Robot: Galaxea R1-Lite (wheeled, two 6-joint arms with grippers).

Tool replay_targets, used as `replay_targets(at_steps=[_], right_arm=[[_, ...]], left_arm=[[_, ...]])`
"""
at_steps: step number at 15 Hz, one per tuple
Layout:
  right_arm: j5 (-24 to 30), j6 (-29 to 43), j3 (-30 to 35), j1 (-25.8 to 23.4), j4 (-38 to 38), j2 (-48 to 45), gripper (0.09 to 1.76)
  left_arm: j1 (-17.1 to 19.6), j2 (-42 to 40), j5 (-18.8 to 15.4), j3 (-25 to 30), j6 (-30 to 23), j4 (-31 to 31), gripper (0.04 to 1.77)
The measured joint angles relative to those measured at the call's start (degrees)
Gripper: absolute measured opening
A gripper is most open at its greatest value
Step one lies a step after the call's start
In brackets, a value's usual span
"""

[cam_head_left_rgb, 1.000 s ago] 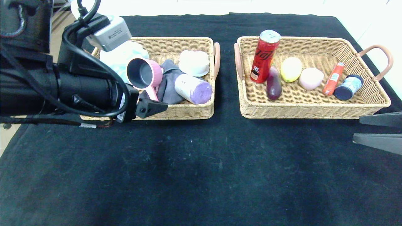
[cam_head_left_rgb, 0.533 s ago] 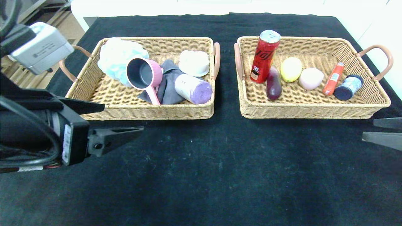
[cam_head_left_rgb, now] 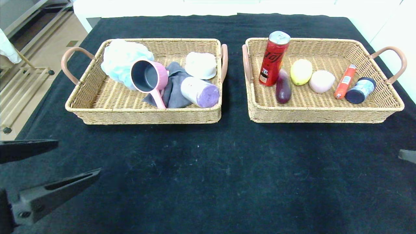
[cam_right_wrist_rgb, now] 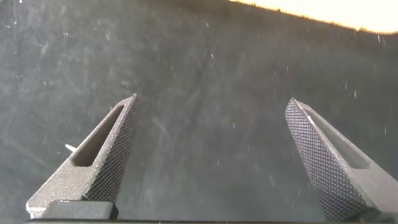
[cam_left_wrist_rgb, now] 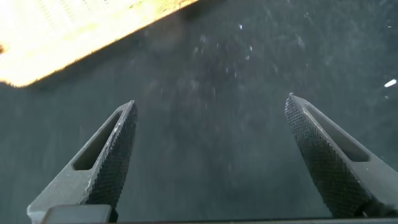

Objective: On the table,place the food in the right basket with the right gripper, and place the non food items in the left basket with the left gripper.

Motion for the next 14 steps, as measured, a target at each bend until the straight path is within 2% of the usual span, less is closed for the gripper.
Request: replay_targets(at_steps=[2,5,8,11,14], right_arm=[[0.94,0.02,2.23,-0.55,0.07,-3.10,1.71],[6.00,0.88,4.77,-0.79,0.41,-8.87,1.71],[7.05,1.93,7.24,-0.57,0.71,-15.25,1.71],[6.30,2.97,8.33,-0.27,3.61,-21.77,1.71],[1.18,3.56,9.58,-1.32,4.60,-28.17,1.71]], left_arm=[[1.78,-5.16,0.21,3.21,-0.27,0.59,1.71],[5.10,-12.90,0.10,7.20,-0.30,3.08,1.71],[7.94,-20.04,-0.15,9.70,-0.27,6.12,1.71],[13.01,-25.44,-1.50,11.03,0.44,7.47,1.71],[16.75,-29.93,-2.18,13.15,1.32,8.02,1.72]])
